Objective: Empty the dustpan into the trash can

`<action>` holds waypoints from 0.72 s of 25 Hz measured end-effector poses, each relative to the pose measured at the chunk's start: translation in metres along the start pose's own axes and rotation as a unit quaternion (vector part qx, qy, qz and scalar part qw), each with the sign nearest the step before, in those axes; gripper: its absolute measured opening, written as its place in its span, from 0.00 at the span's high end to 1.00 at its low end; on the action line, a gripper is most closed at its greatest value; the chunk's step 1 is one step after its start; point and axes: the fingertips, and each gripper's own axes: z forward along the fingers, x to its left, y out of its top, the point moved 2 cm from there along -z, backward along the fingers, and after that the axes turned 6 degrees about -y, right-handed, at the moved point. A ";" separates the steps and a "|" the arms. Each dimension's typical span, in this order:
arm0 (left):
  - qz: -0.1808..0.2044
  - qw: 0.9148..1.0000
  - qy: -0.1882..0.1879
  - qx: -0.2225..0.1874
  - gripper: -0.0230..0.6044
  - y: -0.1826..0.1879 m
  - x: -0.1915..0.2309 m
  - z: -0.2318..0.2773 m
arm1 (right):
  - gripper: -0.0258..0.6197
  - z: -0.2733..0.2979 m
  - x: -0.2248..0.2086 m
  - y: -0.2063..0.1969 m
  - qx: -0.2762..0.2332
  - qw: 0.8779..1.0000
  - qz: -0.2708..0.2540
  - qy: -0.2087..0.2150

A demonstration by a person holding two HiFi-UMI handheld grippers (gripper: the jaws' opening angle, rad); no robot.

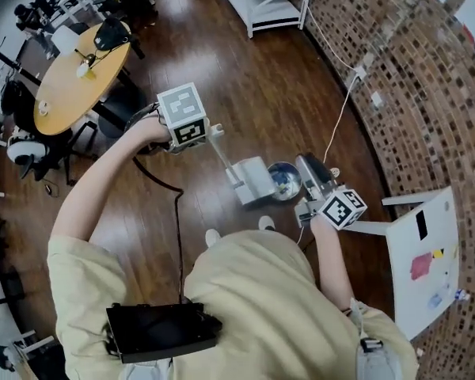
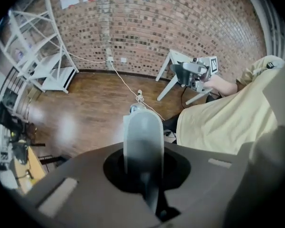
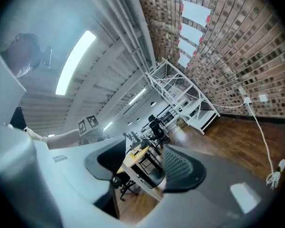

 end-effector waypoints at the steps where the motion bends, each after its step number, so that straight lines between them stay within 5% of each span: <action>1: -0.017 1.000 0.006 -0.014 0.96 -0.014 0.002 -0.006 | 0.61 0.010 0.010 -0.004 0.008 1.000 -0.003 0.010; 8: -0.104 0.991 0.066 -0.057 0.96 -0.114 0.023 -0.005 | 0.61 0.048 0.059 -0.043 0.051 0.997 -0.008 0.050; 11: -0.154 0.980 0.100 -0.077 0.96 -0.149 0.040 0.021 | 0.61 0.054 0.065 -0.060 0.068 0.996 -0.009 0.048; 18: -0.346 0.909 0.161 -0.167 0.96 -0.224 0.093 0.108 | 0.63 0.091 0.087 -0.079 0.079 0.995 -0.041 0.050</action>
